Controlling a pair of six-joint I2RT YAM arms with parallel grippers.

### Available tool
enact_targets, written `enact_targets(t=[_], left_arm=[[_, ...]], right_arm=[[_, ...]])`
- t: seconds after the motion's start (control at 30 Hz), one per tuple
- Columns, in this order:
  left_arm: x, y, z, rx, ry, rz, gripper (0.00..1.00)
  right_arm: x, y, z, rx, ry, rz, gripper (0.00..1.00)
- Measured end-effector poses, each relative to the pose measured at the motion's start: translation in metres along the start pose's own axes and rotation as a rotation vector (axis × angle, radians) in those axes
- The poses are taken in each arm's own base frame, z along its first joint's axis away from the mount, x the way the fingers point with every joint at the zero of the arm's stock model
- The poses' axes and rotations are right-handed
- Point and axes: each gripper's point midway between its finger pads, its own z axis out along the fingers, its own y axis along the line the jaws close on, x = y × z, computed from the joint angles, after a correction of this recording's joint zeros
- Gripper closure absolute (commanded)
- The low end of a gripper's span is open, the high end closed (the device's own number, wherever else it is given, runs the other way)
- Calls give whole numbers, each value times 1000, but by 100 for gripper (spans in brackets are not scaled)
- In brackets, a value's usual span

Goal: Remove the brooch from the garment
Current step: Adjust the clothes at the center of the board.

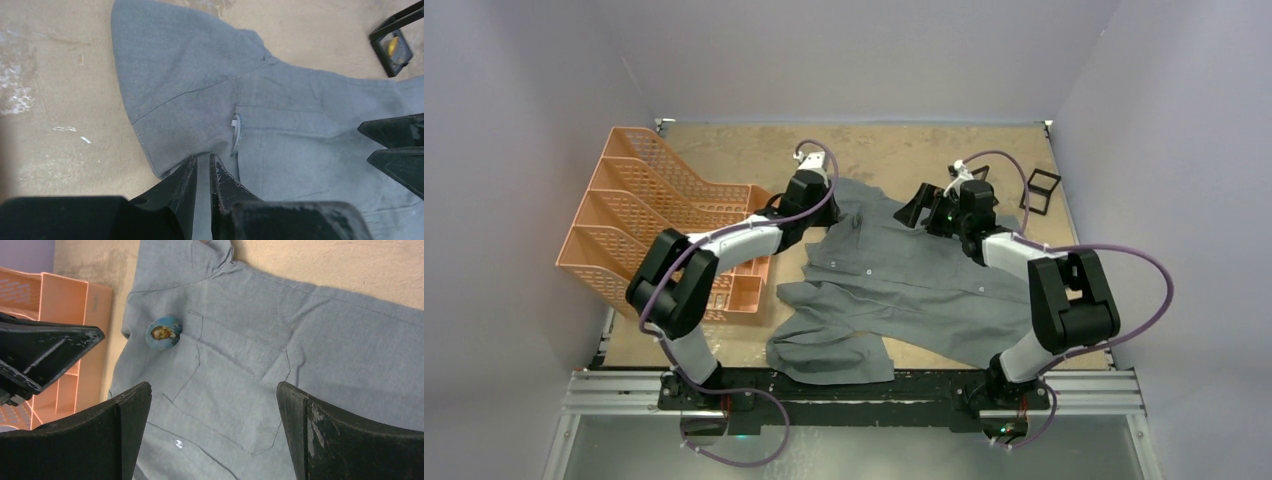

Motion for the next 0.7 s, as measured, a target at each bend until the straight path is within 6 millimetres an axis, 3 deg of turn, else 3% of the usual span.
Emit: enact_targets(t=[0.1, 0.37, 0.57, 0.7], left_arm=[[12, 7, 11, -14, 29, 1, 90], [35, 24, 34, -47, 83, -3, 93], [56, 43, 42, -105, 115, 4, 93], [57, 53, 42, -145, 95, 10, 93]], right_arm=[[1, -5, 12, -2, 7, 7, 3], [27, -24, 31, 9, 79, 73, 2], [27, -29, 29, 9, 68, 94, 2], [29, -41, 13, 19, 44, 125, 2]])
